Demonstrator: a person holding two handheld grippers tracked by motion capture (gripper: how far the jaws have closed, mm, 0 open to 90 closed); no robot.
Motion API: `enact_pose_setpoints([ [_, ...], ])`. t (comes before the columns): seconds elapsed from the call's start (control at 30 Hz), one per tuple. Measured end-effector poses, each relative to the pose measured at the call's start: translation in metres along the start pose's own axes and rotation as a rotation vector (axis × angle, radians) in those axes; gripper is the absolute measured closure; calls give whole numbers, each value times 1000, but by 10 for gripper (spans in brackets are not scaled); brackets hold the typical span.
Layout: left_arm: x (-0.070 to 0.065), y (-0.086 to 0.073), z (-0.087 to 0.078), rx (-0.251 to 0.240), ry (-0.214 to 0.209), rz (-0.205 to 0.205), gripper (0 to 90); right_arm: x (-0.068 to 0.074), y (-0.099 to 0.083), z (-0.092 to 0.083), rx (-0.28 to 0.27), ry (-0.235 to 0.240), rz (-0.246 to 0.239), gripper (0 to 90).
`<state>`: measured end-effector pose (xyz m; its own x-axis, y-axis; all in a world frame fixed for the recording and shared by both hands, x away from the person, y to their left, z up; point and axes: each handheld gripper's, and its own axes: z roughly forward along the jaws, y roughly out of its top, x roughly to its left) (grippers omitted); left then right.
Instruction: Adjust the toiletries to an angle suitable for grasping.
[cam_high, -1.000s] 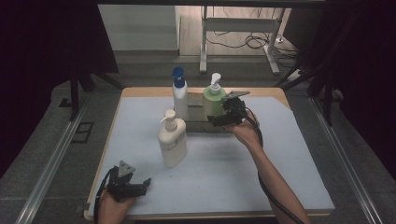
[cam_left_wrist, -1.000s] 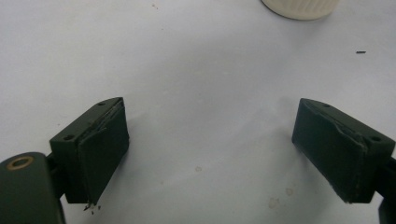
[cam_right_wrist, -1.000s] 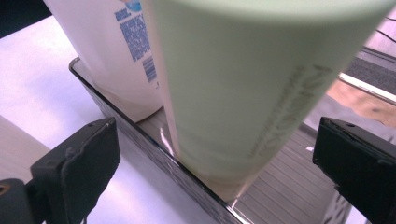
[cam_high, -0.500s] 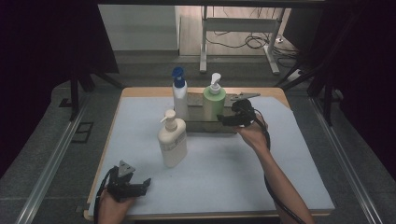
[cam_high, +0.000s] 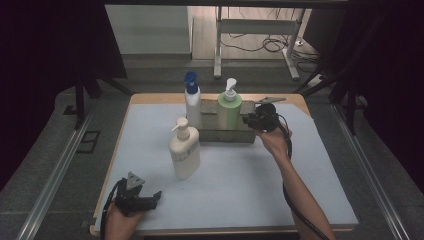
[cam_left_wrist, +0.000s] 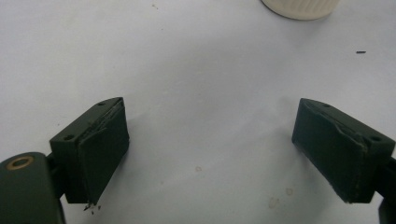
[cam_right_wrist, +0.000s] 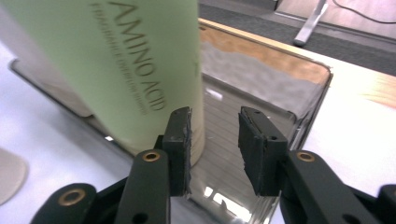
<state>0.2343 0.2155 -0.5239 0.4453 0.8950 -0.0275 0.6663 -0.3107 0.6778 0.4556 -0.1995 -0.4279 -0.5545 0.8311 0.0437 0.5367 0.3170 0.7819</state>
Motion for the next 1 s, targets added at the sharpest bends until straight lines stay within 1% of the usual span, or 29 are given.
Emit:
enact_pose_setpoints([
  [0.1, 0, 0, 0, 0, 0, 0, 106, 0, 2, 4, -3, -12, -1, 776],
  [0.17, 0, 0, 0, 0, 0, 0, 106, 1, 3, 8, 0, -14, 11, 826],
  [0.27, 0, 0, 0, 0, 0, 0, 106, 4, 4, 15, 9, -37, 14, 888],
  [0.47, 0, 0, 0, 0, 0, 0, 106, 6, 6, 26, 21, -62, 28, 890],
  [0.67, 0, 0, 0, 0, 0, 0, 106, 8, 6, 32, 30, -48, 34, 890],
  [0.73, 0, 0, 0, 0, 0, 0, 106, 9, 6, 34, 28, -56, 32, 889],
  [0.87, 0, 0, 0, 0, -1, 0, 106, 7, 7, 36, 27, -43, 57, 889],
  [1.0, 0, 0, 0, 0, 0, 0, 106, 6, 6, 38, 31, -39, 63, 889],
])
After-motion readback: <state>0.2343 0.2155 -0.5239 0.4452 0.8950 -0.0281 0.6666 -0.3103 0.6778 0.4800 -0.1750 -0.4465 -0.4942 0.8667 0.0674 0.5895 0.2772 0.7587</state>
